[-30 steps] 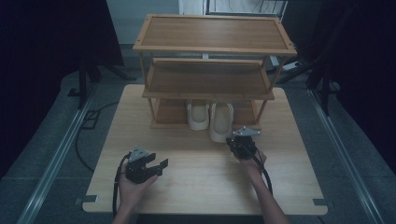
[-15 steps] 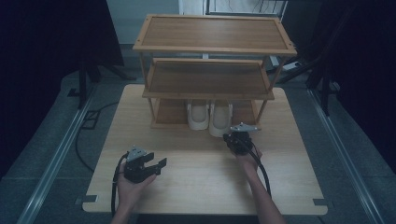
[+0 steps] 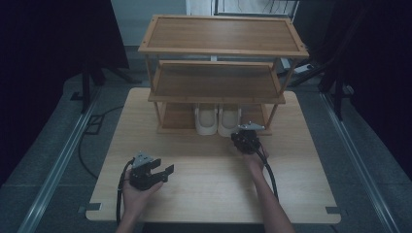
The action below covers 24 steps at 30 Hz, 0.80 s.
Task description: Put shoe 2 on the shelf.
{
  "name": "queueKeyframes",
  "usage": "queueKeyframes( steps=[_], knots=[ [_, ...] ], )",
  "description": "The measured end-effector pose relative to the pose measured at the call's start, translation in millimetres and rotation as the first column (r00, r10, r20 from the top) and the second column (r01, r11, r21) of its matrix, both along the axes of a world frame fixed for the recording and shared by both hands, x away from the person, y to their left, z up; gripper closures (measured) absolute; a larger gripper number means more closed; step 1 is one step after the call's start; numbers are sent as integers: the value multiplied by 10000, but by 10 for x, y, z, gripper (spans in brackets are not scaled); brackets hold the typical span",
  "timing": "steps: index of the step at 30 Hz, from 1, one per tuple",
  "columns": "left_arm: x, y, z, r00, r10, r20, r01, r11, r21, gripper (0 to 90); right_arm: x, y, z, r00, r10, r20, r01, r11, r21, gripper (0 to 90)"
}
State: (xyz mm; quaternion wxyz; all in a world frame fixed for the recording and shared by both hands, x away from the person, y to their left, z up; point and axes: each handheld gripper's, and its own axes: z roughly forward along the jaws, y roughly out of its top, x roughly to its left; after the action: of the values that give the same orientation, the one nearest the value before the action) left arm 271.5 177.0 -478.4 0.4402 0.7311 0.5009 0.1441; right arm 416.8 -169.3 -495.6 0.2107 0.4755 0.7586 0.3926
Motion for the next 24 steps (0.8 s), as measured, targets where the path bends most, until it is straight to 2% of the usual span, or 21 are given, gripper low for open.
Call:
queueKeyframes(
  steps=[4,7,13,15,19,24],
  knots=[
    [1,-5,-1,10000,-22,5,22,10000,-6,386,0,13,1,10000,-62,18,62,10000,-52,853],
    [12,-5,-15,10000,-12,-32,12,10000,-13,386,-57,-10,12,9998,65,207,-63,9999,-91,834],
    [19,-35,-44,9999,-90,-130,91,9999,71,386,-197,-102,99,9974,499,525,-496,9987,-70,629],
    [9,-42,-33,9999,-87,-102,88,9999,83,386,-272,-141,135,9945,603,860,-619,9980,153,592],
    [-8,-35,-4,10000,-72,2,72,10000,44,386,-390,-211,178,9907,957,966,-1008,9937,497,539],
    [-5,-21,-10,10000,-50,-26,50,10000,35,386,-559,-329,196,9858,1265,1108,-1344,9887,671,512]
  ],
)
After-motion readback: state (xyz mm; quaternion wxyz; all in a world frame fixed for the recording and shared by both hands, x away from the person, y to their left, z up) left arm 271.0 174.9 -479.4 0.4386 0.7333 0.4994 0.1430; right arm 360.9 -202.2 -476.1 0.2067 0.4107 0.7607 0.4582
